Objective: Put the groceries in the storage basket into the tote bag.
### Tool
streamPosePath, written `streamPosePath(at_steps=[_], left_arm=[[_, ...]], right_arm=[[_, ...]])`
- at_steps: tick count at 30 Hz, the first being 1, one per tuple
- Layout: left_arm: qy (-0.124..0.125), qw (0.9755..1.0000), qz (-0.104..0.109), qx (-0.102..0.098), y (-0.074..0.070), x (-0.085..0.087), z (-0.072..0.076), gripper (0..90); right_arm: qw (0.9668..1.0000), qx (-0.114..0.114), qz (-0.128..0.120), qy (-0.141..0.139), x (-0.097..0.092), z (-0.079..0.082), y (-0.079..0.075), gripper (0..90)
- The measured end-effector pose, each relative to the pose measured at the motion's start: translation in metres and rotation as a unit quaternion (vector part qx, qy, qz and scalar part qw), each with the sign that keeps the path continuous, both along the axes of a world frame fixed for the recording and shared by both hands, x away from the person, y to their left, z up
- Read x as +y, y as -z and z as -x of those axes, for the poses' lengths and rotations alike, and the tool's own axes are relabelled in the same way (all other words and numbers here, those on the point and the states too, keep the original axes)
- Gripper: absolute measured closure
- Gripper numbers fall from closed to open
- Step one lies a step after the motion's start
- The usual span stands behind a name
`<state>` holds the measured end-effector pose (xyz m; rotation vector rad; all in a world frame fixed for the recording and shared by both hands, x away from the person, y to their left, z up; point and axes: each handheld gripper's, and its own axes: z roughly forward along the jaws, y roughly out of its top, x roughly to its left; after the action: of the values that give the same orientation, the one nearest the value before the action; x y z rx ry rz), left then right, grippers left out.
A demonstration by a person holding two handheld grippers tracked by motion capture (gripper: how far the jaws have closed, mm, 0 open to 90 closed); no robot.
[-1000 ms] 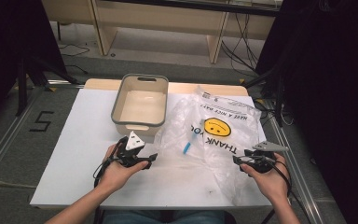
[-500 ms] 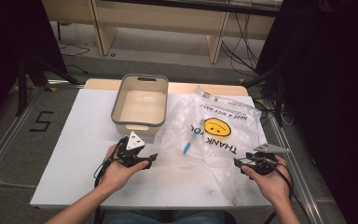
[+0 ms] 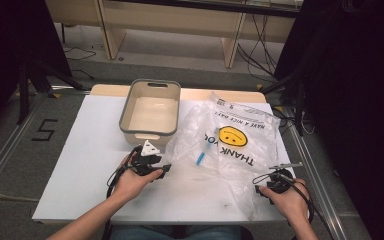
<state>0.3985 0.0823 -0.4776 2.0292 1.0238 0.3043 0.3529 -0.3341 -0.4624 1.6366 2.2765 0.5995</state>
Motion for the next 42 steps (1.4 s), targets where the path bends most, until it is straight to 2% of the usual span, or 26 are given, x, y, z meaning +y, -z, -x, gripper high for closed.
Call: streamPosePath(at_steps=[3,7,9,11,16,25,29,36,40,42], left_arm=[[0.002,0.9999,0.003,0.013,0.002,-0.004,-0.005,60.6],[0.005,0.9998,0.001,0.02,0.002,-0.005,-0.008,75.0],[0.004,0.9999,0.002,0.017,0.001,-0.005,-0.007,83.1],[0.007,0.9999,0.003,0.016,-0.001,-0.004,-0.005,88.0],[0.033,0.9993,-0.014,0.011,-0.007,-0.007,0.007,89.2],[0.078,0.9959,-0.02,0.04,-0.011,-0.01,0.046,89.2],[0.1,0.9934,-0.025,0.05,-0.009,-0.013,0.058,89.2],[0.121,0.9905,-0.03,0.058,-0.008,-0.014,0.071,89.1],[0.135,0.9881,-0.033,0.066,-0.005,-0.014,0.076,88.7],[0.135,0.9881,-0.034,0.066,-0.005,-0.014,0.076,87.8]], right_arm=[[0.9998,0.002,0.019,-0.006,0.0,0.0,-0.001,66.2],[0.9997,0.002,0.018,-0.018,0.0,-0.001,-0.001,82.6],[0.9997,0.006,0.01,-0.02,-0.002,-0.001,-0.001,89.7],[0.9998,0.01,0.003,-0.019,-0.004,-0.002,-0.002,90.0],[0.9999,0.007,0.007,-0.008,-0.012,-0.003,-0.004,90.0],[0.9989,-0.021,0.015,0.038,-0.04,-0.007,-0.008,90.0],[0.9984,-0.033,0.018,0.042,-0.045,-0.008,-0.009,90.0],[0.9971,-0.057,0.027,0.041,-0.049,-0.013,-0.01,90.0],[0.9969,-0.06,0.03,0.041,-0.049,-0.015,-0.009,90.0],[0.9972,-0.056,0.029,0.039,-0.048,-0.015,-0.009,90.0]])
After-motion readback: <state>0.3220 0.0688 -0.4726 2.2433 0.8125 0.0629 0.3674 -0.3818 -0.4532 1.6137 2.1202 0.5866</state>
